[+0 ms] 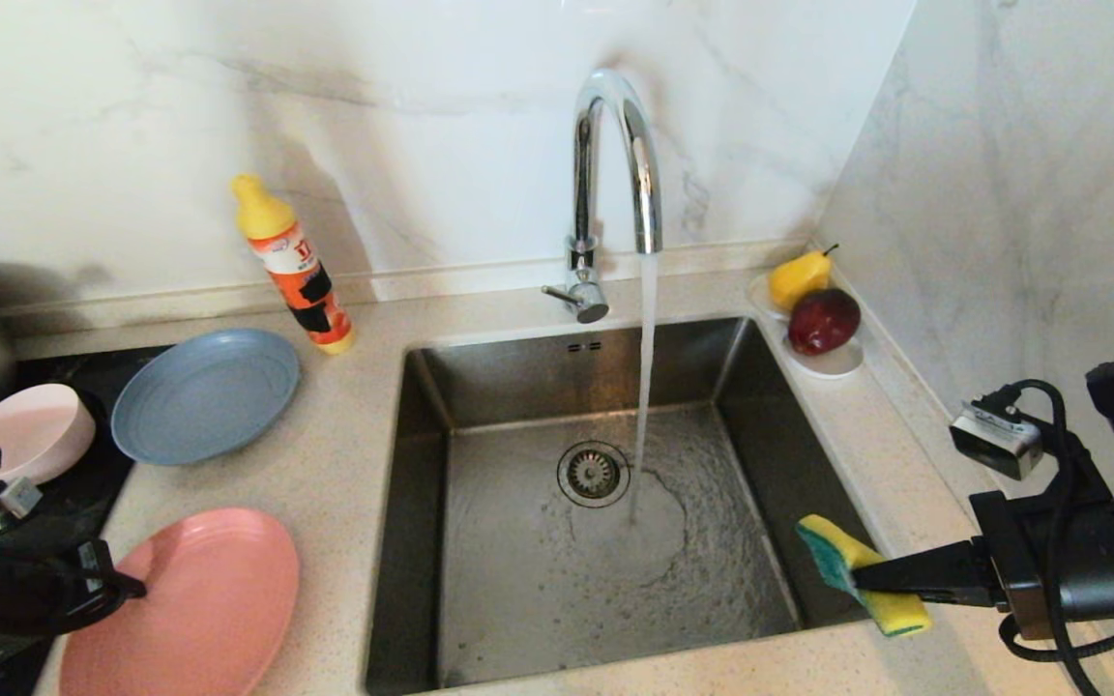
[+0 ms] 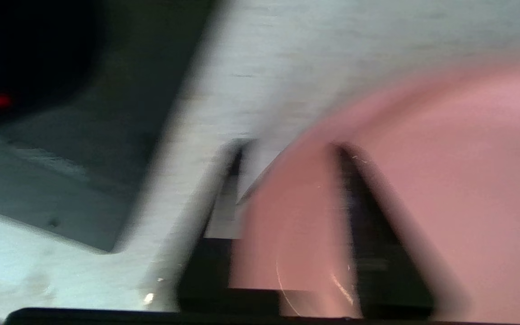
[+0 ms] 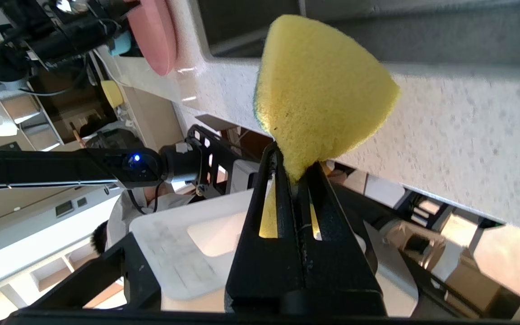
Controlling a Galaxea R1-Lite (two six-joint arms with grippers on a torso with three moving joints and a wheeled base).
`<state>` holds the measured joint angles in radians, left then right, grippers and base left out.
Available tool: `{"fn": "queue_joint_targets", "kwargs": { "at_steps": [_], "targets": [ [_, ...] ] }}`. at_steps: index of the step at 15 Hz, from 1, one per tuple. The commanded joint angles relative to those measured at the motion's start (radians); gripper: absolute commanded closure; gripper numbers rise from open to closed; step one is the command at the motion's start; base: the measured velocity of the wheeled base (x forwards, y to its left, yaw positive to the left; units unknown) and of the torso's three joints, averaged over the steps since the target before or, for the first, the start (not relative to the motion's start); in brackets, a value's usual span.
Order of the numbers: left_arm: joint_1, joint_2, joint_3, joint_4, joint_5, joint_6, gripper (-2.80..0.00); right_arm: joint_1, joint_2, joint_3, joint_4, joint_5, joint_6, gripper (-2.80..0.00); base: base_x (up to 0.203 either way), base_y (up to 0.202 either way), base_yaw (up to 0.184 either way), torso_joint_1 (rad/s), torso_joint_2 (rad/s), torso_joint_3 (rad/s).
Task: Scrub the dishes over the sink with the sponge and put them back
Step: Wash the plate
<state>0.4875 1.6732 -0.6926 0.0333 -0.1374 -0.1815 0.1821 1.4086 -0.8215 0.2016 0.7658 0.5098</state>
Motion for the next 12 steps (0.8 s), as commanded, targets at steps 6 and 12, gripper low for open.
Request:
{"fn": "queue_joint_targets", "kwargs": {
  "at_steps": [6,12],
  "targets": [
    [0.071,-0.023,0.004,0.042,-0.008,0.069,0.0,0.002,0.027,0.001,-0.016,0.029,0.005,0.0,0.0,0.0,0.0,0.0,0.0,0.0],
    [0.071,-0.148,0.002,0.069,-0.097,0.068,0.0,0.002,0.027,0.008,-0.016,0.029,0.003,0.0,0.0,0.0,0.0,0.0,0.0,0.0]
  ]
}}
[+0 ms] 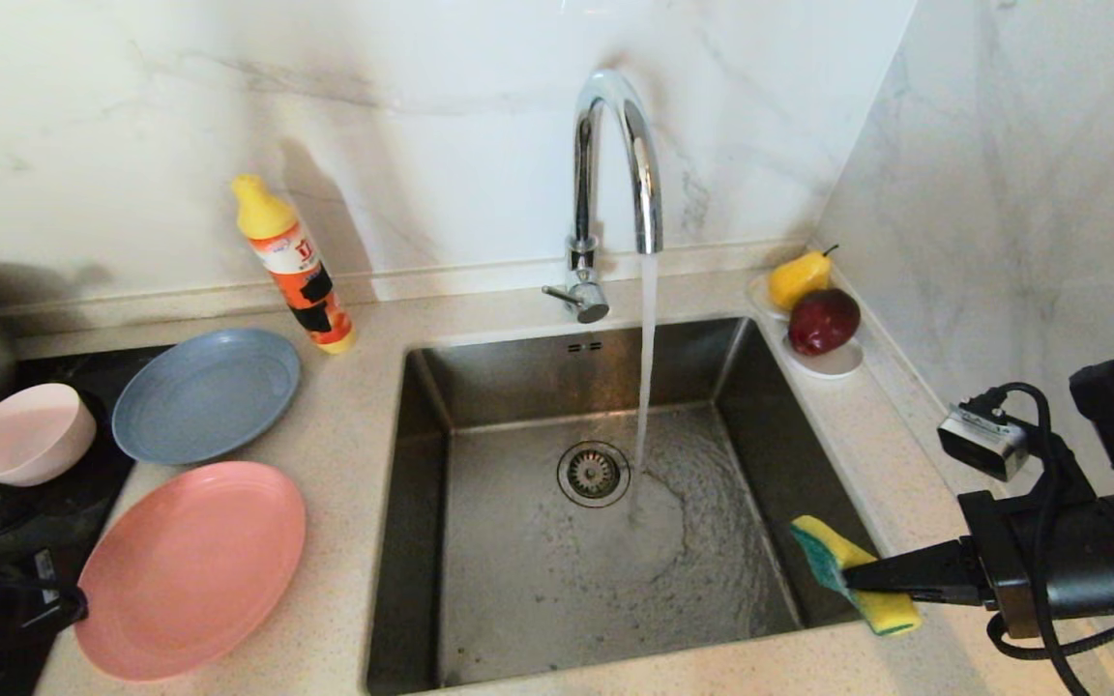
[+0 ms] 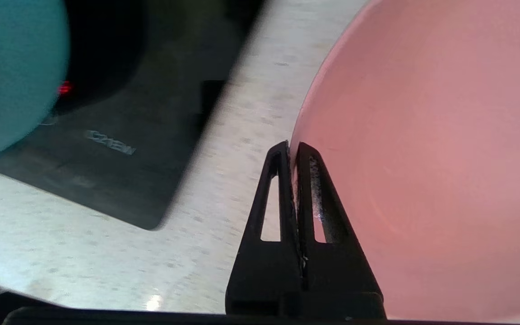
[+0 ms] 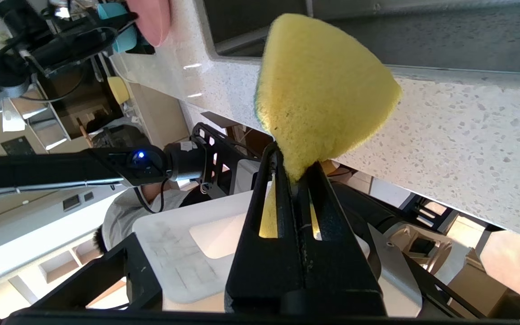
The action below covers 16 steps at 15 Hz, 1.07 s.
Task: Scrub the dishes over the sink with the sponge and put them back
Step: Wash the plate
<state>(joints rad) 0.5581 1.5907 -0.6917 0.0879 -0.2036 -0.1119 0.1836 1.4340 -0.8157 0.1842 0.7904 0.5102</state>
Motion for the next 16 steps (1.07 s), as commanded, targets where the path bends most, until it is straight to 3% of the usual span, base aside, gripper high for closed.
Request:
{"fn": "queue_joint_targets", "kwargs": {
  "at_steps": [1,4,7,11,14,15,16],
  "targets": [
    [-0.001,-0.108,-0.004,0.065,-0.063,0.007,0.0,0.0,-0.001,0.003,0.001,0.006,0.002,0.0,0.0,0.0,0.0,0.0,0.0,0.0],
    [-0.001,-0.189,-0.023,0.244,-0.129,0.136,0.0,0.0,-0.013,0.004,0.001,0.004,0.003,0.0,0.0,0.0,0.0,0.0,0.0,0.0],
    [0.01,-0.188,0.006,0.275,-0.12,0.257,0.0,0.0,-0.025,0.007,0.006,0.006,0.007,0.0,0.0,0.0,0.0,0.0,0.0,0.0],
    [0.013,-0.112,0.017,0.246,-0.046,0.298,0.0,0.0,-0.03,0.01,0.005,0.004,0.008,0.0,0.0,0.0,0.0,0.0,0.0,0.0],
    [0.012,-0.044,0.042,0.154,-0.019,0.309,0.0,0.0,-0.024,0.01,0.003,0.006,0.005,0.0,0.0,0.0,0.0,0.0,0.0,0.0],
    [0.011,-0.027,0.057,0.107,-0.01,0.311,-2.2,0.0,-0.018,0.01,0.003,0.006,0.005,0.0,0.0,0.0,0.0,0.0,0.0,0.0],
    [0.011,-0.025,0.065,0.073,-0.005,0.301,-2.8,0.0,-0.013,0.012,0.003,0.006,0.004,0.0,0.0,0.0,0.0,0.0,0.0,0.0]
  ]
}}
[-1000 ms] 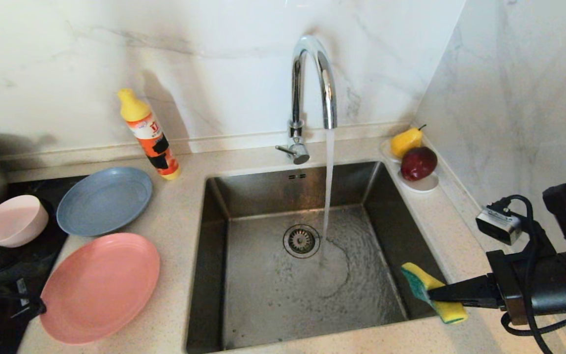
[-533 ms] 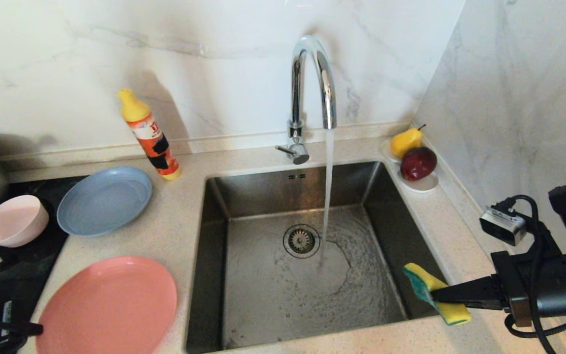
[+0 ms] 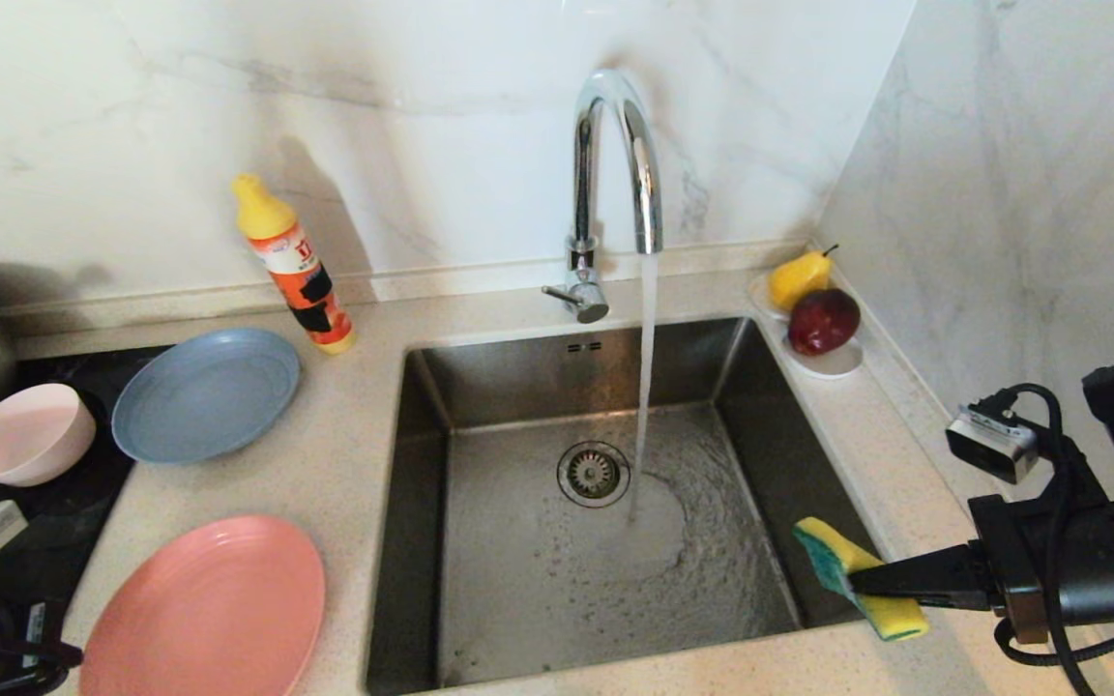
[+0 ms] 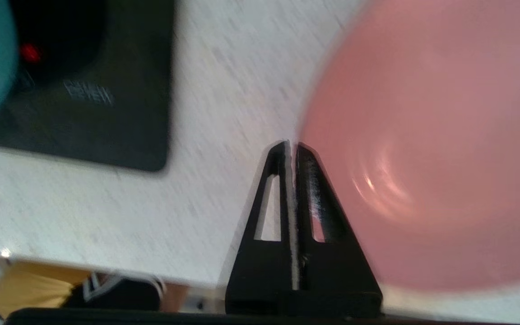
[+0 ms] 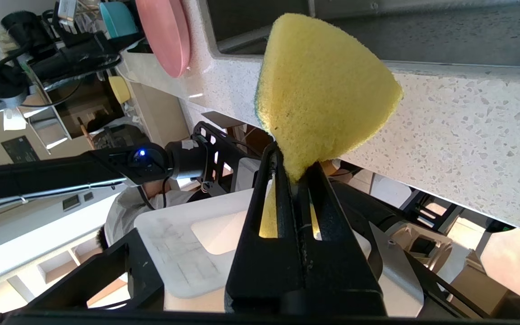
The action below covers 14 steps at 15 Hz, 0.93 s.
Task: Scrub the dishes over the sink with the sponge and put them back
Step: Wash the plate
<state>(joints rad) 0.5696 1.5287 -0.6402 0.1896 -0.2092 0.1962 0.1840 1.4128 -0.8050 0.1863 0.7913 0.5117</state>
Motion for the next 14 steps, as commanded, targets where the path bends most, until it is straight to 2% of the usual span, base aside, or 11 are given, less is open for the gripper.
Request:
{"fn": "queue_joint_targets", "kwargs": {
  "at_steps": [1,3,5,6,7,11,14],
  "targets": [
    [0.0,0.037,0.011,-0.031,-0.006,-0.018,-2.8,0.0,0.011,0.001,0.001,0.005,0.002,0.0,0.0,0.0,0.0,0.0,0.0,0.0],
    [0.0,0.033,0.013,-0.029,-0.015,-0.056,-2.8,0.0,0.013,0.0,-0.001,0.005,0.001,0.0,0.0,0.0,0.0,0.0,0.0,0.0],
    [0.0,0.035,0.015,-0.027,-0.095,-0.103,-2.8,0.0,0.014,0.0,-0.001,0.005,0.001,0.0,0.0,0.0,0.0,0.0,0.0,0.0],
    [0.0,0.034,0.015,-0.027,-0.14,-0.151,-2.8,0.0,0.014,0.0,-0.001,0.005,0.001,0.0,0.0,0.0,0.0,0.0,0.0,0.0],
    [0.0,0.03,0.013,-0.027,-0.157,-0.177,-2.8,0.0,0.014,0.0,-0.001,0.005,0.001,0.0,0.0,0.0,0.0,0.0,0.0,0.0],
    [0.001,-0.004,-0.045,-0.017,-0.157,-0.188,-2.8,0.0,0.014,0.001,-0.001,0.005,0.001,0.0,0.0,0.0,0.0,0.0,0.0,0.0],
    [0.003,-0.066,-0.106,0.044,-0.161,-0.188,-2.8,0.0,0.016,0.004,-0.001,0.005,0.0,0.0,0.0,0.0,0.0,0.0,0.0,0.0]
  ]
}}
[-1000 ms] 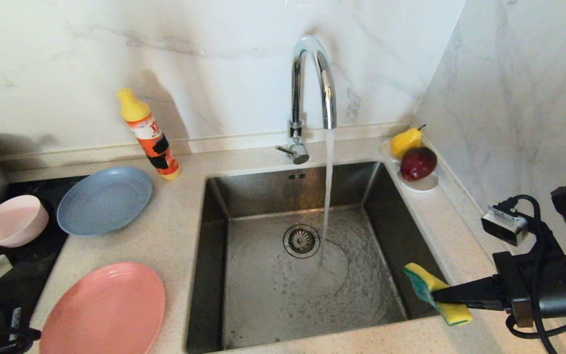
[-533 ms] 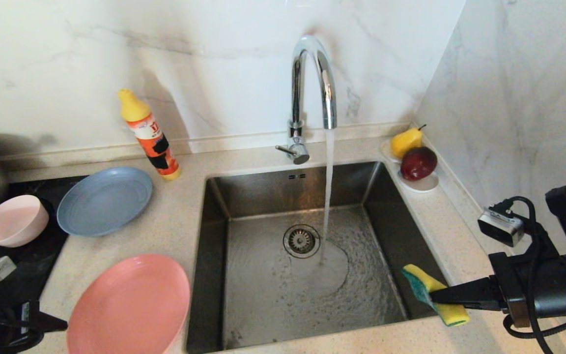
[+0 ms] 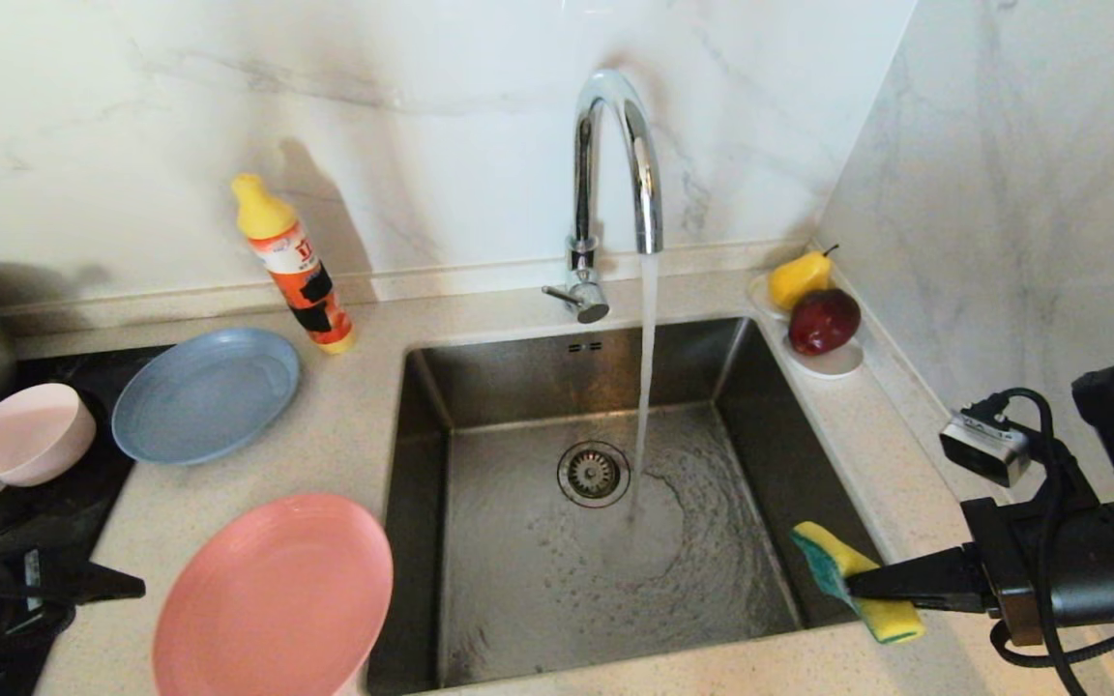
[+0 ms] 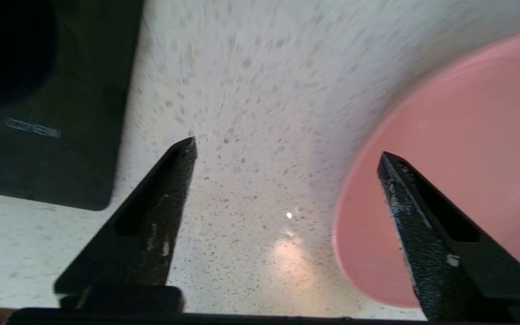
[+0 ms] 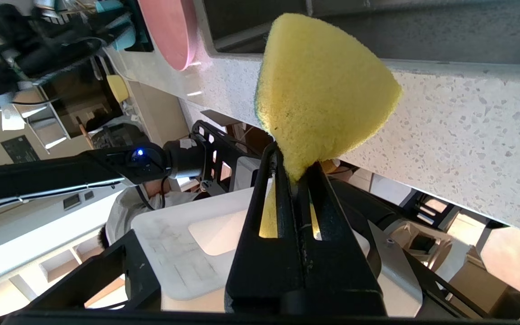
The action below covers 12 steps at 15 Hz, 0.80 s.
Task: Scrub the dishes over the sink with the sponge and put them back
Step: Wash the plate
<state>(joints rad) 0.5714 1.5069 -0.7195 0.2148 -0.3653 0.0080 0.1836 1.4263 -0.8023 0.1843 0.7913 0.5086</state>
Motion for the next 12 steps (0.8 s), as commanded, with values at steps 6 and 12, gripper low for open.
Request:
{"fn": "queue_joint_targets", "kwargs": {
  "at_steps": [6,12],
  "targets": [
    [-0.106,-0.058,0.018,0.08,-0.178,-0.127,-2.8,0.0,0.018,-0.001,0.001,0.005,0.002,0.0,0.0,0.0,0.0,0.0,0.0,0.0],
    [-0.163,0.043,0.025,0.054,-0.157,-0.198,-2.8,0.0,0.039,-0.002,0.0,0.003,0.001,0.0,0.0,0.0,0.0,0.0,0.0,0.0]
  ]
}}
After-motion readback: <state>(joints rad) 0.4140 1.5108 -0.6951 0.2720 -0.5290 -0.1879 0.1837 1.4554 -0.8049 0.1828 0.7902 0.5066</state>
